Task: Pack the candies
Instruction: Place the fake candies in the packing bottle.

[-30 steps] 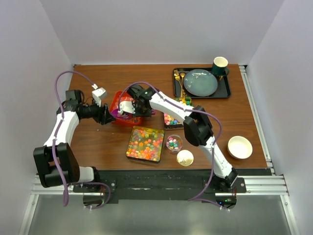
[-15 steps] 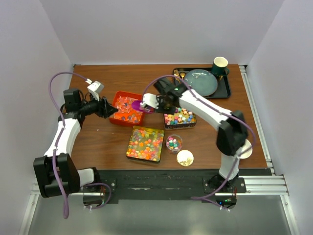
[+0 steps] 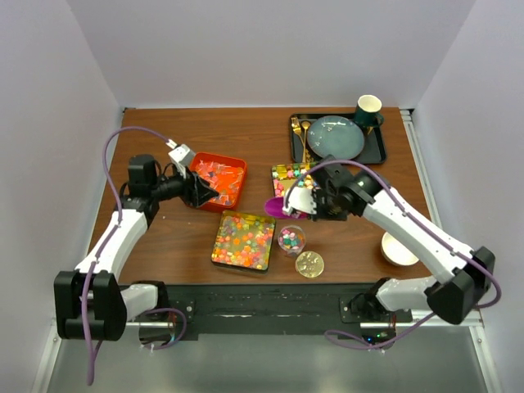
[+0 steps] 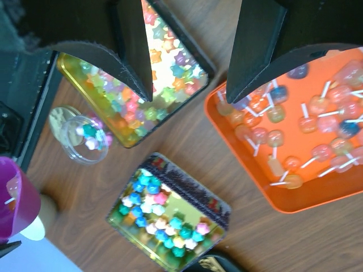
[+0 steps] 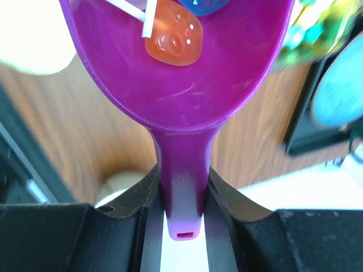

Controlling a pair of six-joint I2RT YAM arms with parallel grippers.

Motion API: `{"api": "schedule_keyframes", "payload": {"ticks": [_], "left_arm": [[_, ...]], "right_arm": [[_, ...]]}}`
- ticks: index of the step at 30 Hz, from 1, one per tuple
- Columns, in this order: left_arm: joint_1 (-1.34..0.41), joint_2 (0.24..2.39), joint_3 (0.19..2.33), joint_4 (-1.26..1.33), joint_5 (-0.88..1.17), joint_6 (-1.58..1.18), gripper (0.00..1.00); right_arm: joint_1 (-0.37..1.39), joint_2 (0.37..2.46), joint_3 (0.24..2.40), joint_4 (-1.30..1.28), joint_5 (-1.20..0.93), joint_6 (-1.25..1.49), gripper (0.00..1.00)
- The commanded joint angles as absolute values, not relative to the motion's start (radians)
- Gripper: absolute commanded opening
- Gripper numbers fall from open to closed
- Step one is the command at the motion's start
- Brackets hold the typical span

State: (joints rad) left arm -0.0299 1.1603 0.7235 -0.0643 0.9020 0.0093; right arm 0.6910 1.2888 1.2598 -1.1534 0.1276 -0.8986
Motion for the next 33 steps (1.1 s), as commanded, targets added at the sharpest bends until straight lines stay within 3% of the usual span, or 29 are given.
{"api": "schedule_keyframes", "payload": {"ticks": [1,13,33], "left_arm": [[-0.051,1.108,0.666,0.07,0.871,-0.074,0.59],[-0.028,1.091,0.666,0.003,0.827,-0.005,0.6],[-0.002,1.058,0.647,-0.028,0.767,0.029,0.6]], "right_arm": [[0.689,1.181,1.194,-1.337,0.233,-0.971,0.0],[0.689,1.267,1.2,-1.445,0.414,-0.974,0.0],[0.727,1.399,1.198,-1.416,0.627,-1.037,0.0]]}}
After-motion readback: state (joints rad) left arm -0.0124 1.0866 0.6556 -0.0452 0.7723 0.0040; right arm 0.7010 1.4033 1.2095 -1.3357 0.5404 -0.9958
